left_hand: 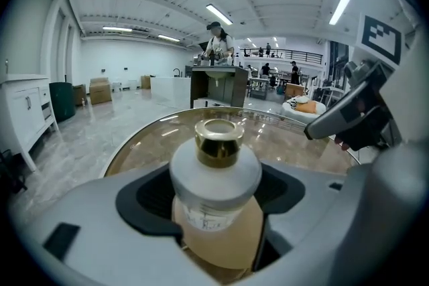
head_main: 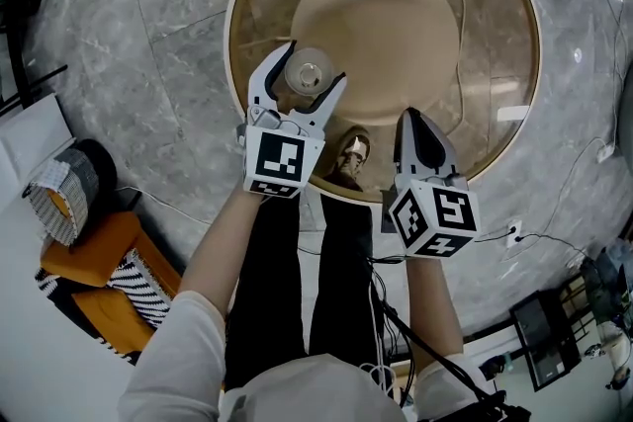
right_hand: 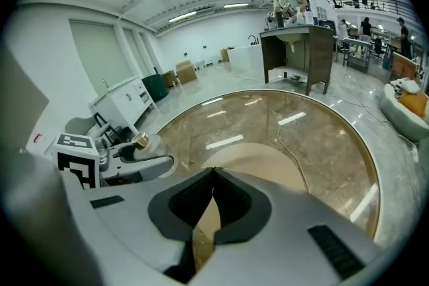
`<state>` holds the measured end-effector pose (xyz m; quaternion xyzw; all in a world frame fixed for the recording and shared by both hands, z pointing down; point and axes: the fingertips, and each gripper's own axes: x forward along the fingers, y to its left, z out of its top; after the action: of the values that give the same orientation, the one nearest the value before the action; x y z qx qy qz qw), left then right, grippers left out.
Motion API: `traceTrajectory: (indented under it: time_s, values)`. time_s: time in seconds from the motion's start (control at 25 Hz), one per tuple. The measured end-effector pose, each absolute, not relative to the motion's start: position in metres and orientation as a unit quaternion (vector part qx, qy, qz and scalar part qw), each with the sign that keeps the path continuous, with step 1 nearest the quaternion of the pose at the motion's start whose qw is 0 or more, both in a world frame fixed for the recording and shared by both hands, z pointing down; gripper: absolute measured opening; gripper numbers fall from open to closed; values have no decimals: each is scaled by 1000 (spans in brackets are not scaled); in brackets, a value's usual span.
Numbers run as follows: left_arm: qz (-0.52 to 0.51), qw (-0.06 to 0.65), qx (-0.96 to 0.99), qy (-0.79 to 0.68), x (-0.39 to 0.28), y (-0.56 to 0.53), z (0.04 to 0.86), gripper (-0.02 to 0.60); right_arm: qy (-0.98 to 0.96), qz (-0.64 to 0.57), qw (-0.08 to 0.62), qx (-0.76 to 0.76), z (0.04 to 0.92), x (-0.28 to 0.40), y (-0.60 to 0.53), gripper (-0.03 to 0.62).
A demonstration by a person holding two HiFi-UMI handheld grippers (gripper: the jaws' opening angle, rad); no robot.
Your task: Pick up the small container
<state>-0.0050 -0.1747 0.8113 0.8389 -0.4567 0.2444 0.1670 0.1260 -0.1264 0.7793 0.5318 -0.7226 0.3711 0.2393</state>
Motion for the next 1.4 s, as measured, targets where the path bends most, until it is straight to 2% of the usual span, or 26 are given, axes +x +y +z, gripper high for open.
traceTrajectory:
  time_s: [0.24, 0.48, 0.68, 1.16, 1.4]
  values:
    - [234, 177, 840, -457, -1, -171, 789, 337, -721, 367, 230, 540, 768, 131, -127, 23]
    - [230, 187, 841, -452, 3, -159, 722, 337, -713, 357, 199, 569, 719, 139, -126, 23]
    - [227, 205, 837, -454, 7, -146, 638, 337, -711, 336, 173, 593, 641, 151, -122, 23]
    - [165, 180, 846, -474, 4, -122, 419, 337, -749, 218, 107, 616, 433, 153, -107, 23]
    - [145, 131, 863, -465, 7, -111, 346, 337, -766, 150, 91, 619, 361, 149, -99, 23]
